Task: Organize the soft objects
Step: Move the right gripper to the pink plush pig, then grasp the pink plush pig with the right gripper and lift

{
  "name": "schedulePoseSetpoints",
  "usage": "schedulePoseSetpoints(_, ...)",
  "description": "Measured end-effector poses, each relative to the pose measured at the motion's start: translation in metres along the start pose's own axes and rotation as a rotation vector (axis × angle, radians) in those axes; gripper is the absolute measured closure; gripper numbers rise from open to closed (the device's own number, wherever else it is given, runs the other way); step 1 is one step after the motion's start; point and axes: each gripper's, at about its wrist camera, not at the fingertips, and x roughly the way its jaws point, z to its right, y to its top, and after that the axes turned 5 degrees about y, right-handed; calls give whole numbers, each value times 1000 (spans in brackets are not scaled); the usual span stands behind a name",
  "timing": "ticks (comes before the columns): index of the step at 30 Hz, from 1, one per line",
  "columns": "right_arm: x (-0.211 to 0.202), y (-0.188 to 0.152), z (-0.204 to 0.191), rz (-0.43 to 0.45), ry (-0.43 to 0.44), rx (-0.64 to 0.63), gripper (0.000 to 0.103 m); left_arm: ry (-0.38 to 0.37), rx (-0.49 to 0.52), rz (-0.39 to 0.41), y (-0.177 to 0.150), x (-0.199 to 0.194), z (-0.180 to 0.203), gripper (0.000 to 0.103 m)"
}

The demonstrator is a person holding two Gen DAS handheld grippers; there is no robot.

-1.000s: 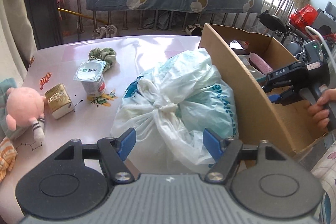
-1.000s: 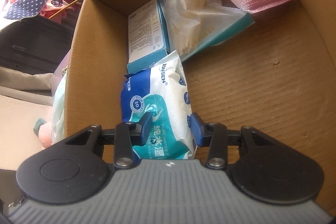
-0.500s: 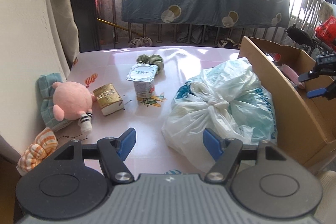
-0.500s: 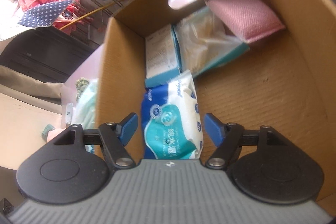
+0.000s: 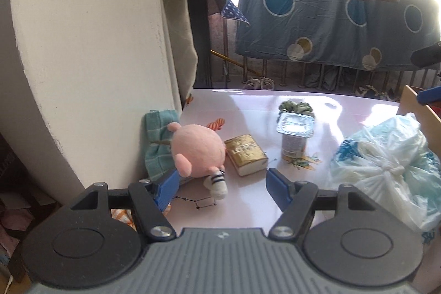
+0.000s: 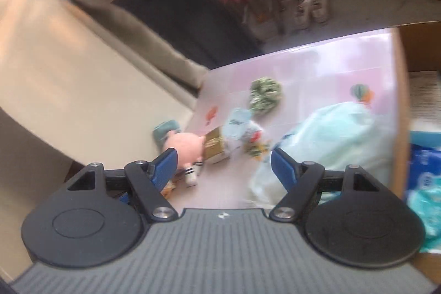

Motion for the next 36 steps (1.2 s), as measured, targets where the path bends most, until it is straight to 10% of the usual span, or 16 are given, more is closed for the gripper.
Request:
schedulePoseSetpoints(7,155,22,-57,-216,167,-34,23,-14,-159,-68,18,60,-36,30)
schedulePoseSetpoints(15,287,26,-63,-342,119,-21,23,7,-166,-144,26,118,-39,29)
schedulePoseSetpoints(24,340,17,-43,-368,50,-1,25,-46,-231,-237,25,152,-41,39)
schedulePoseSetpoints(36,301,16,-39,-321,180,129,29,-35,-162,-130,37,88,-26,42)
